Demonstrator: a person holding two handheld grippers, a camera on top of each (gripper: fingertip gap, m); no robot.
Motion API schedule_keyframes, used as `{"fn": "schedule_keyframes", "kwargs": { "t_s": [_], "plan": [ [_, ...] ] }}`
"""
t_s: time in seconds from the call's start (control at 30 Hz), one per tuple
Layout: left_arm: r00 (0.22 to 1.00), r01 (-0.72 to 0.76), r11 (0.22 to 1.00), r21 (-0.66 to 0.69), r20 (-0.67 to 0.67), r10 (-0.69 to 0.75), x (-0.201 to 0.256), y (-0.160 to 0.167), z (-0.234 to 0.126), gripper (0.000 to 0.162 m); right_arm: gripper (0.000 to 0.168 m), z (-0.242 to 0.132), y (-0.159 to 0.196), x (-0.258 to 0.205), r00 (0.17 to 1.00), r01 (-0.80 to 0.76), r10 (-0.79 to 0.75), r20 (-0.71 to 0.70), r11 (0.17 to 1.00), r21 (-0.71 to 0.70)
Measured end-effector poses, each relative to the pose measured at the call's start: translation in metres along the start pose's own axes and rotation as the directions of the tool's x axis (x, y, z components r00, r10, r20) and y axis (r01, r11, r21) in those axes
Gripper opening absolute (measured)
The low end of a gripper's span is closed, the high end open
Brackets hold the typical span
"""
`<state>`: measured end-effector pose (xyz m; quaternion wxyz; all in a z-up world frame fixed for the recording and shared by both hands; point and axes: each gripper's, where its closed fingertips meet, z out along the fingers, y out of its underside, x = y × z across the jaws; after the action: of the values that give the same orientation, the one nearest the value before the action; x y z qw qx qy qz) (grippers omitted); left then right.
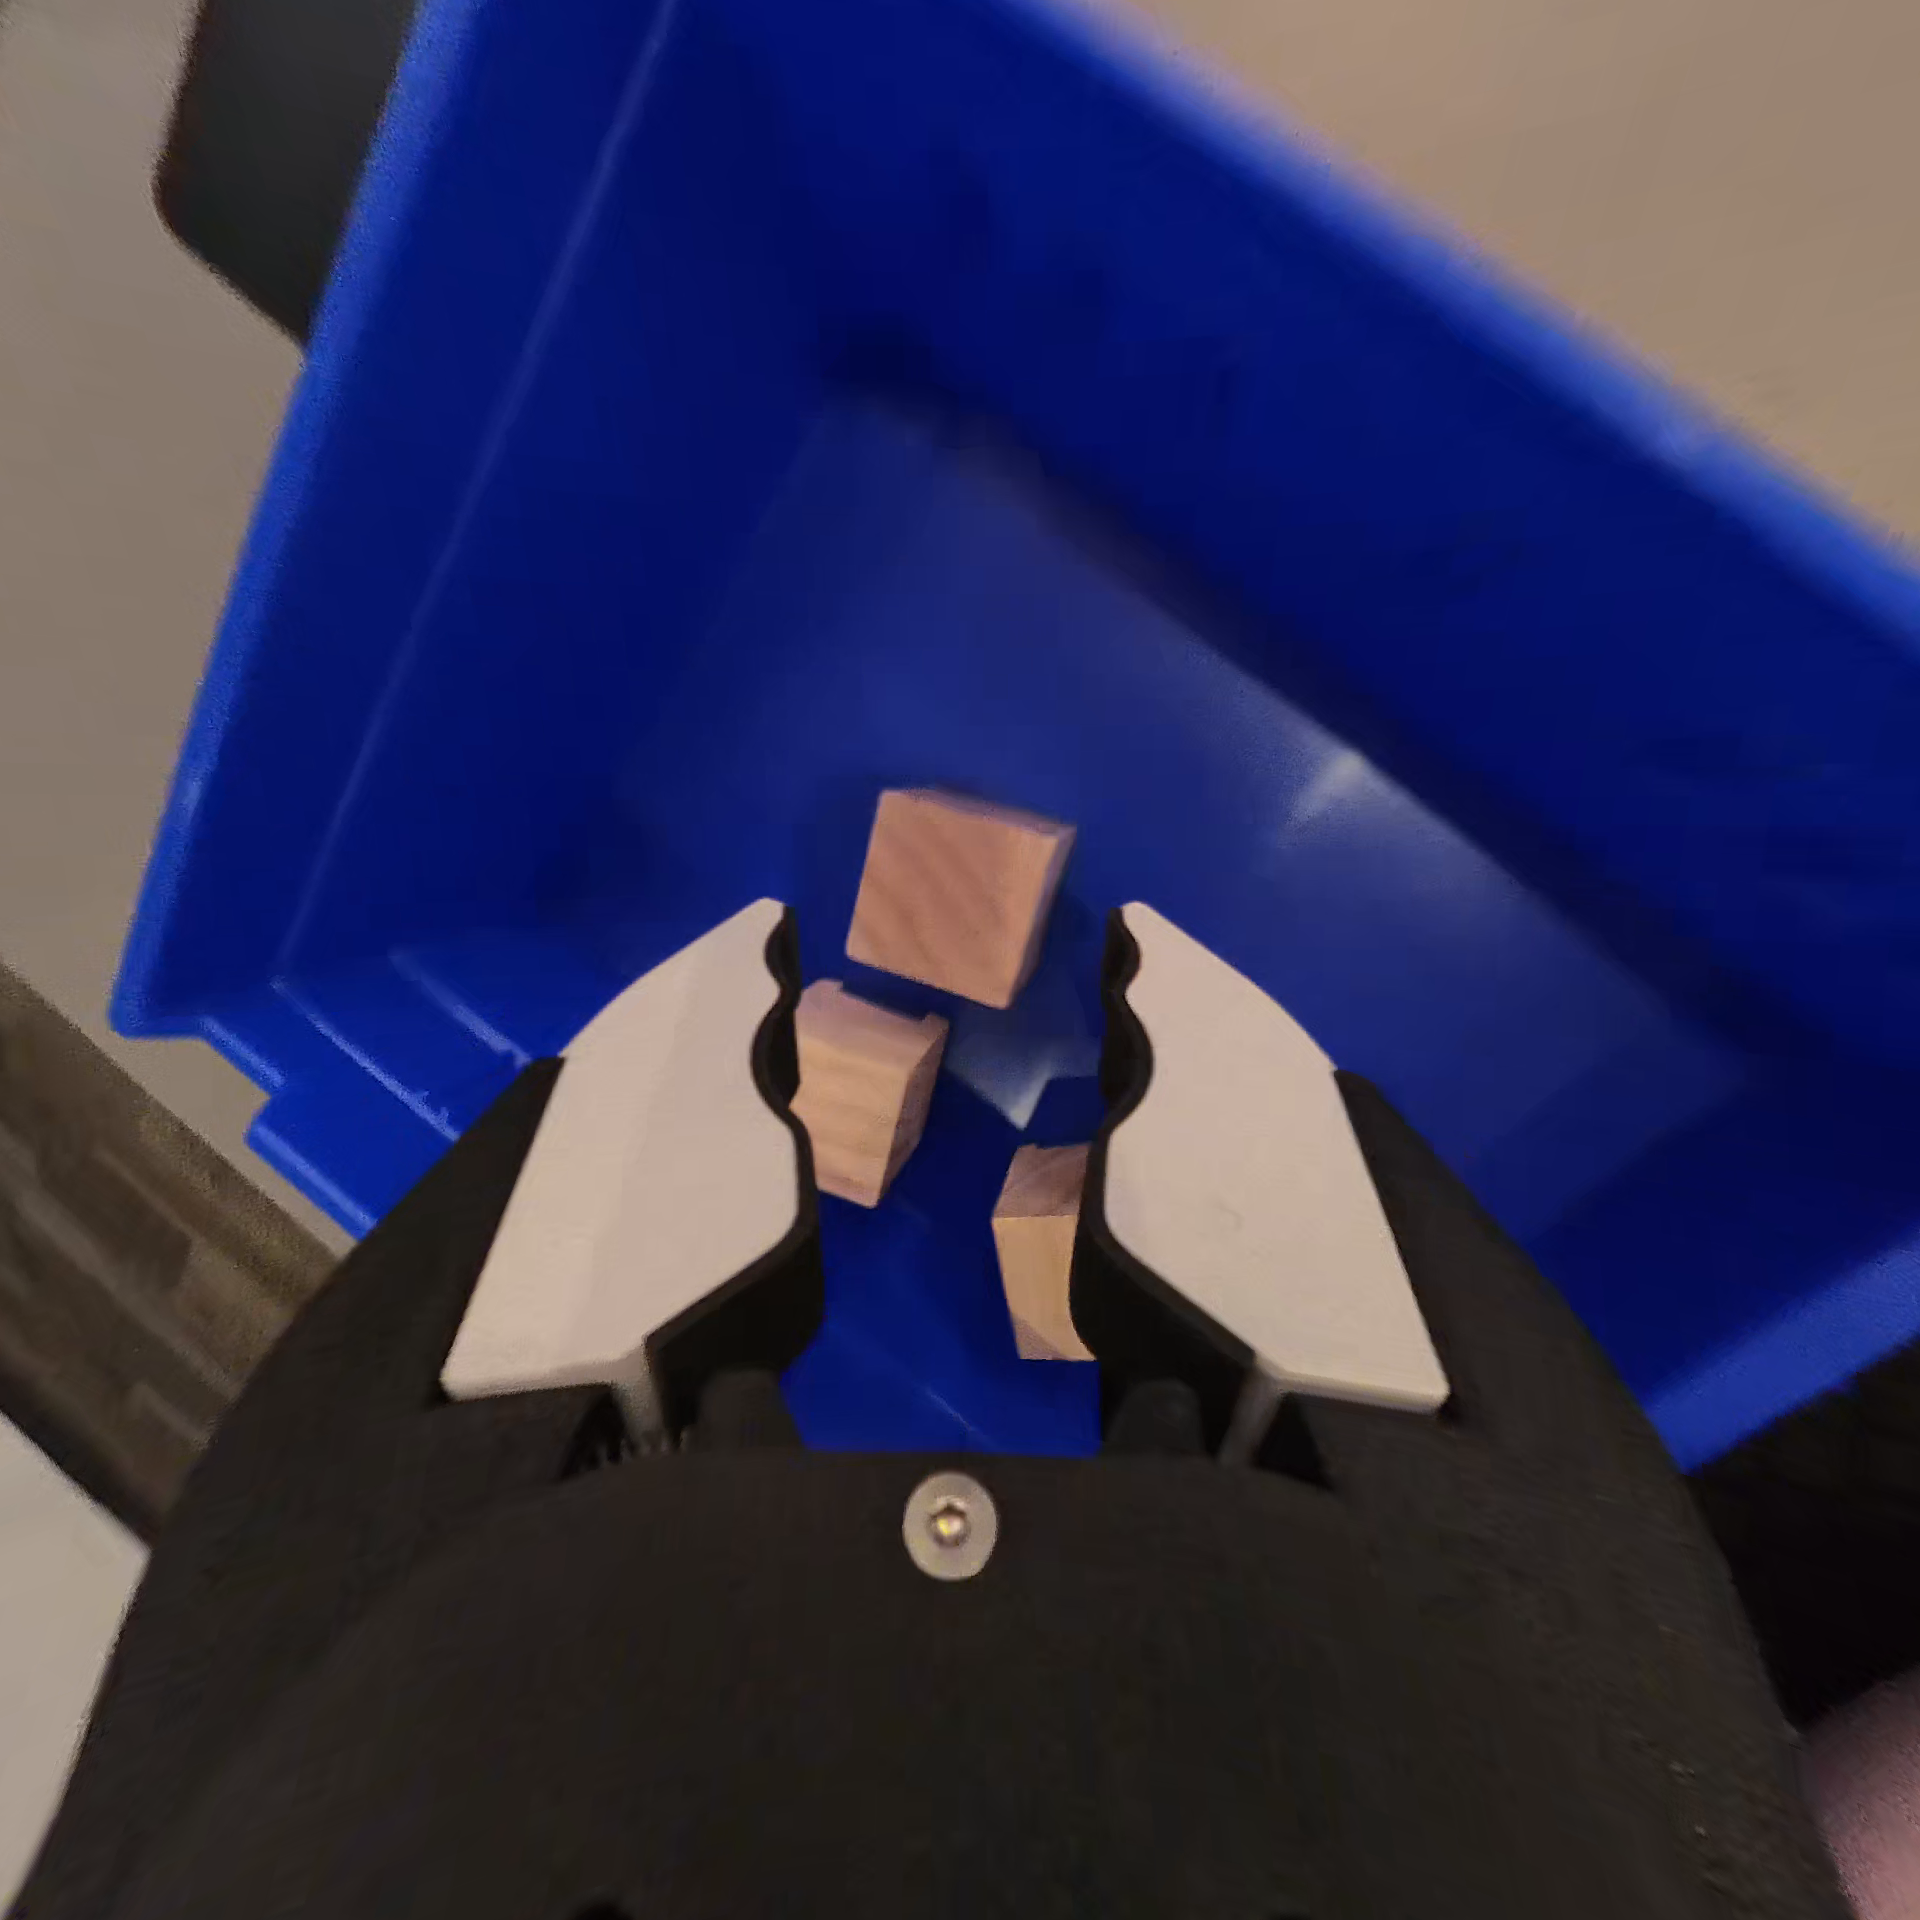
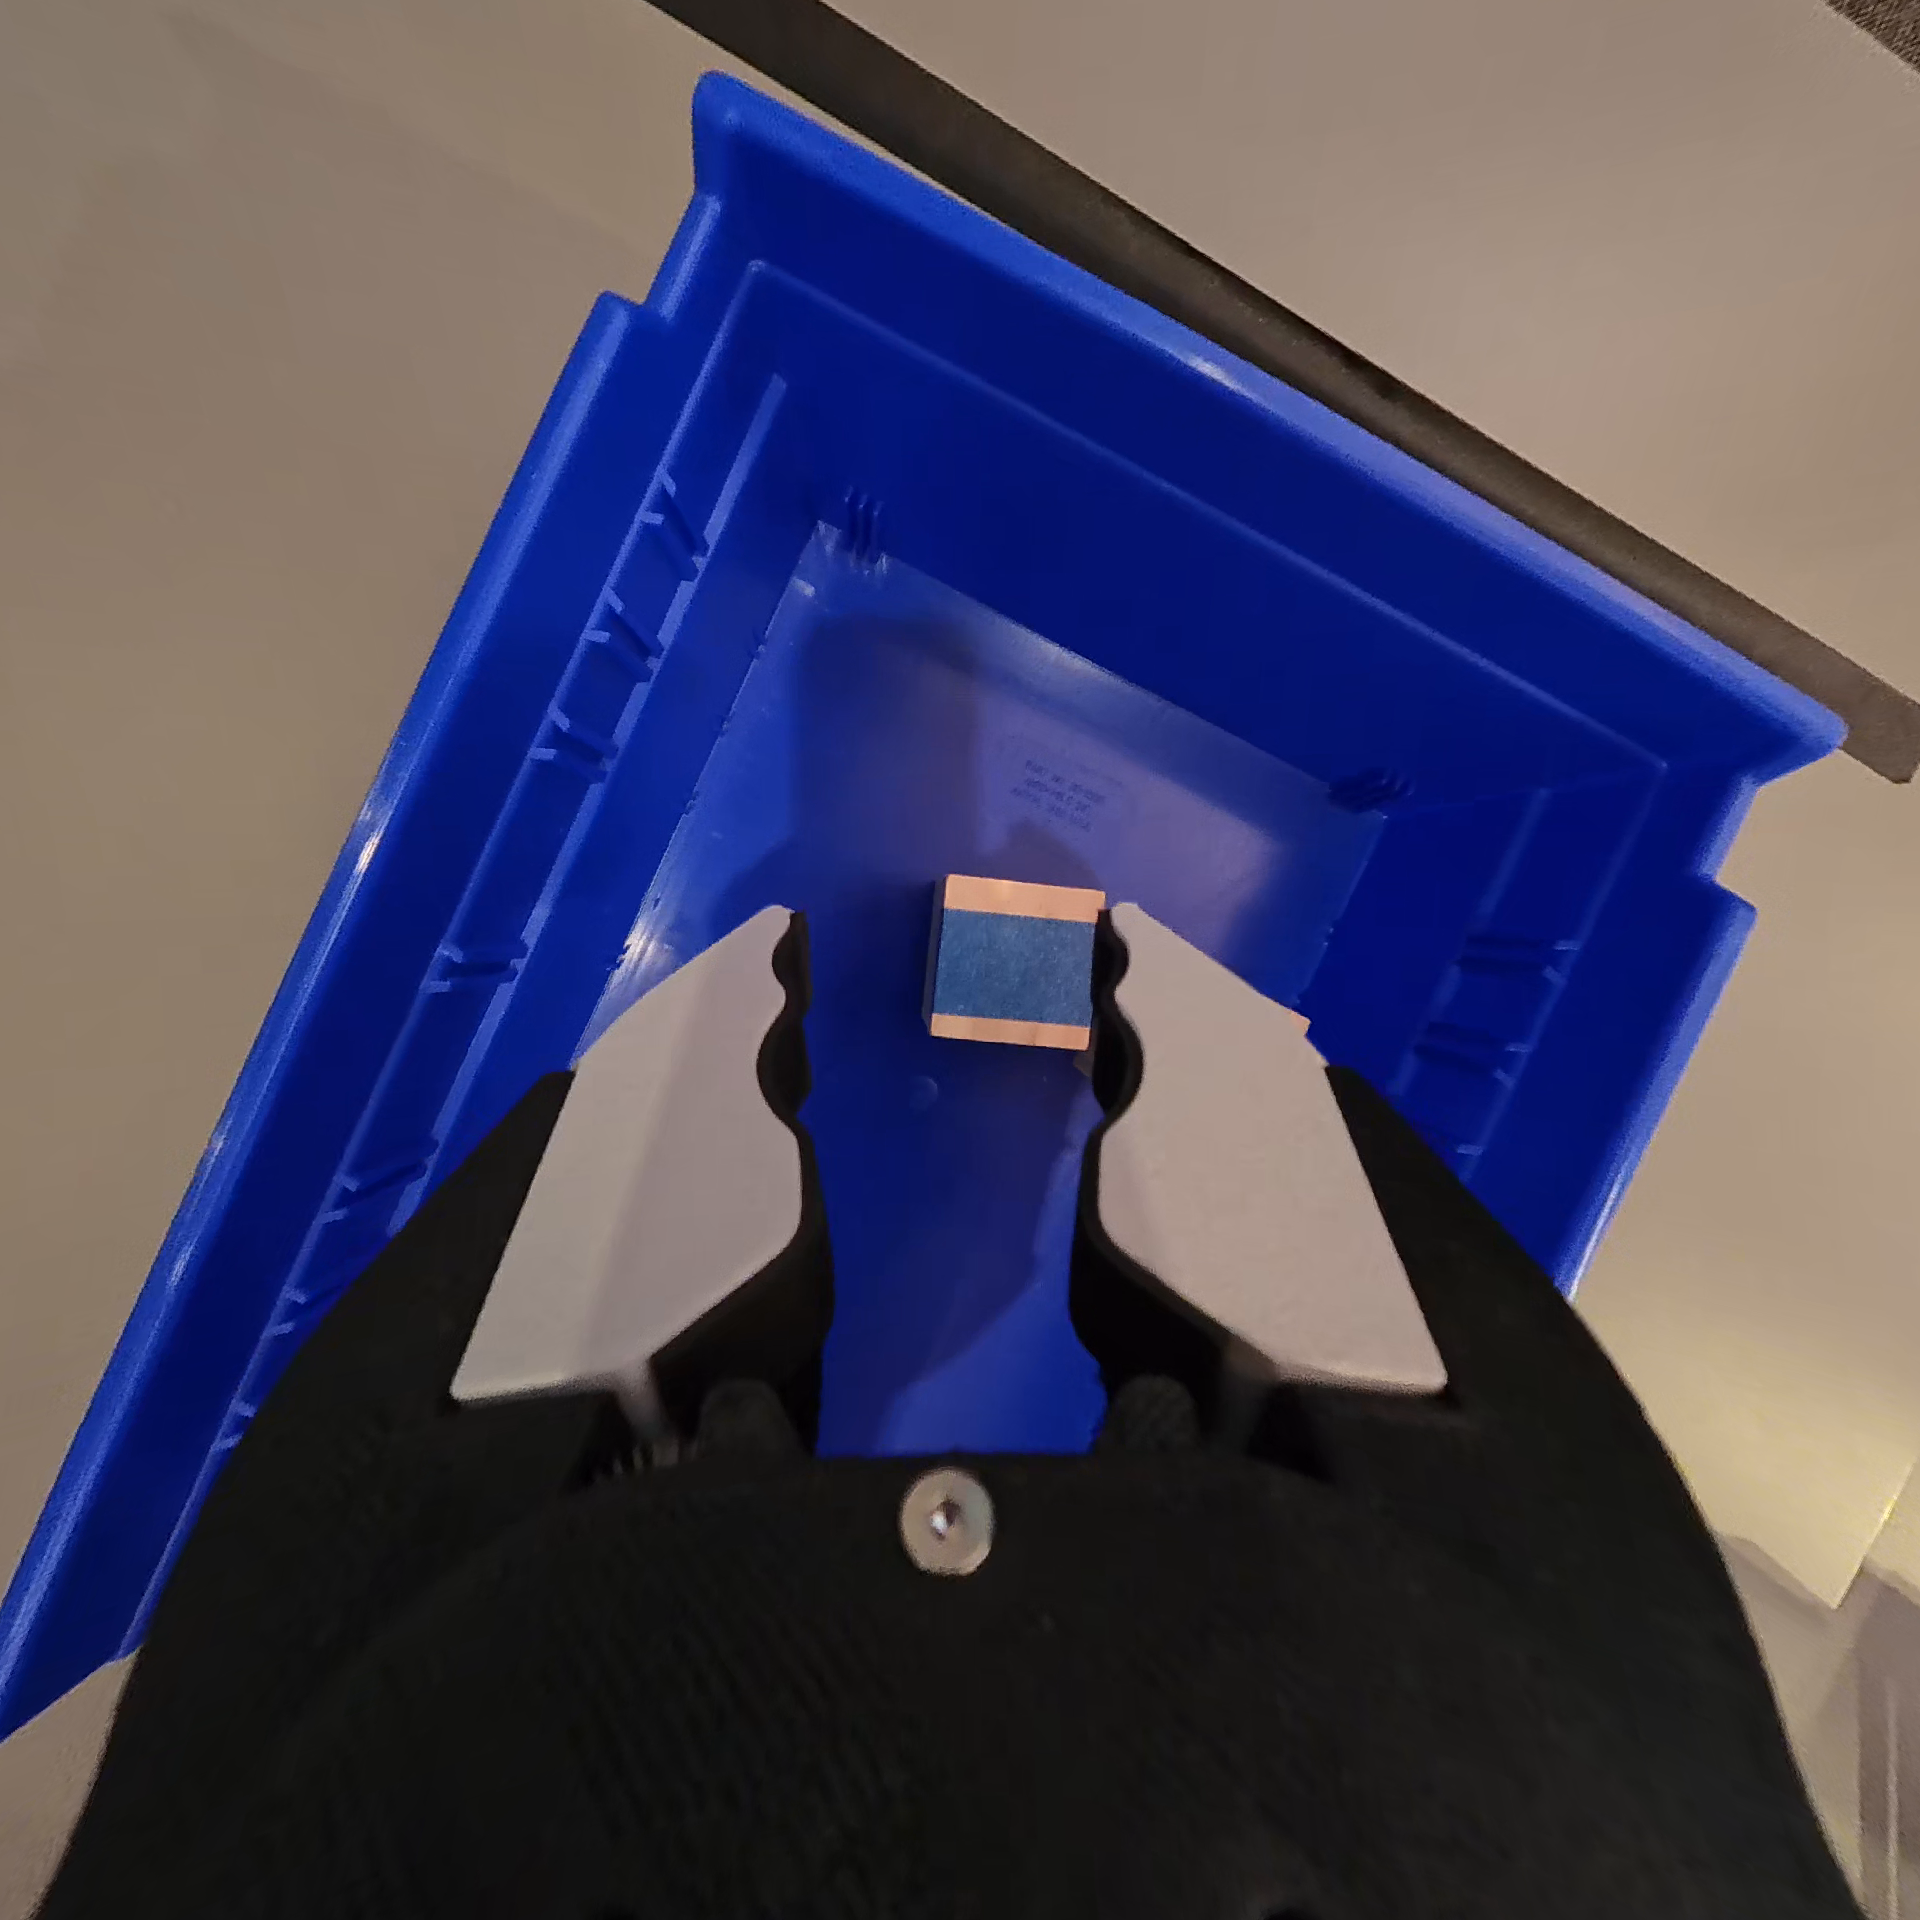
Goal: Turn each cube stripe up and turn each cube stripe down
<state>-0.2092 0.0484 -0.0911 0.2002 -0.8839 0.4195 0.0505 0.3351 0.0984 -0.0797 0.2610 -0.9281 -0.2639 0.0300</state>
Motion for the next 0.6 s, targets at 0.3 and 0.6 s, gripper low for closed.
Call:
{"fn": "schedule_keyframes", "kwargs": {
  "t_s": [0.3, 0.6],
  "plan": [
    [0.998, 0.004, 0.997, -0.071, -0.061, -0.008, 0.0, 0.011, 0.036, 0.061, 0.054, -0.005, -0.001, 0.001, 1.0, -0.006, 0.006, 0.006, 1.0, 0.015],
    [0.995, 0.021, 0.991, -0.129, -0.09, -0.032, 0.002, 0.021, 0.05, 0.05, 0.055, -0.005, 0.002, -0.001, 1.0, 0.015, -0.015, 0.0, 1.0, -0.008]
  ]
}}
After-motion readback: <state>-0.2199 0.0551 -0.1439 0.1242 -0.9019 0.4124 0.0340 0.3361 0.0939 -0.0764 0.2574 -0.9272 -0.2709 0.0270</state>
